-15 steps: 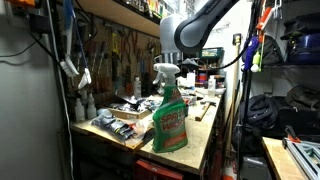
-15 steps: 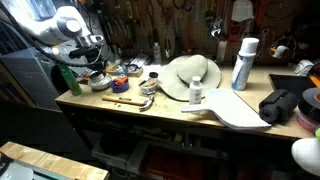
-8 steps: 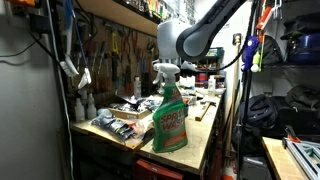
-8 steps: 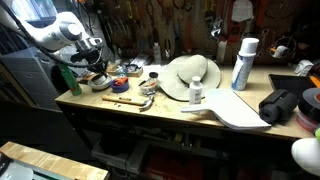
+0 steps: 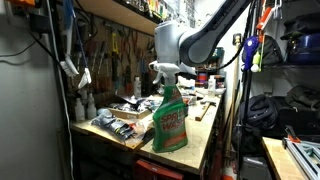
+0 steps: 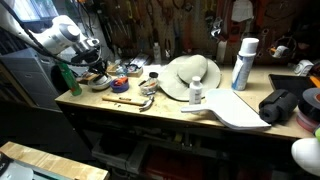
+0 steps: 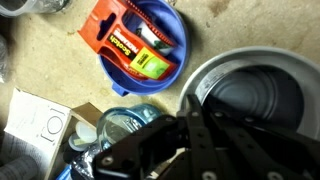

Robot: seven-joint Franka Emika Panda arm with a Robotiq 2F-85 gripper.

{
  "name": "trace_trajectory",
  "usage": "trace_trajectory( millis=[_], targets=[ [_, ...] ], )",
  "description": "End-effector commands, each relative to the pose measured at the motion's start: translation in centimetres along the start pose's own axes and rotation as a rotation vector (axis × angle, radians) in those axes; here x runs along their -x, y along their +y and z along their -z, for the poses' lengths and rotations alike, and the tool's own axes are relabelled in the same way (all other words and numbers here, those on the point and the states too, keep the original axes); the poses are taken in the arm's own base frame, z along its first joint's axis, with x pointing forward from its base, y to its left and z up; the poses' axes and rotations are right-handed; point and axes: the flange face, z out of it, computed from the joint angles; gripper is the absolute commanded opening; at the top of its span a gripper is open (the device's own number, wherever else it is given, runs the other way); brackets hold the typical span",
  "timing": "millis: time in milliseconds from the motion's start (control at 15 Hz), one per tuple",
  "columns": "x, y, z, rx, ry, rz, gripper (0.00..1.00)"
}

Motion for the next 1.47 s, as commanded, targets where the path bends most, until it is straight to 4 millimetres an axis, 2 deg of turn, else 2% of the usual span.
trace_trajectory(
  millis=[0, 467, 533, 800, 1067, 1267, 1400],
  targets=[
    [-0.2, -1.5, -0.5, -0.005, 0.008, 0.020, 0.01],
    [-0.7, -2.3, -1.1, -0.054, -0.005, 0.012, 0.01],
    [-0.7, -2.2, -1.2, -0.069, -0.010, -0.004, 0.21],
    [-0.6, -0.8, -0.8, -0.106, 0.003, -0.090, 0.50],
    [1.2, 3.6, 1.8, -0.128, 0.072, -0.237, 0.81],
    [5.1, 7.5, 4.4, -0.171, 0.152, -0.400, 1.00],
    [8.2, 9.6, 5.6, -0.164, 0.180, -0.520, 1.00]
  ],
)
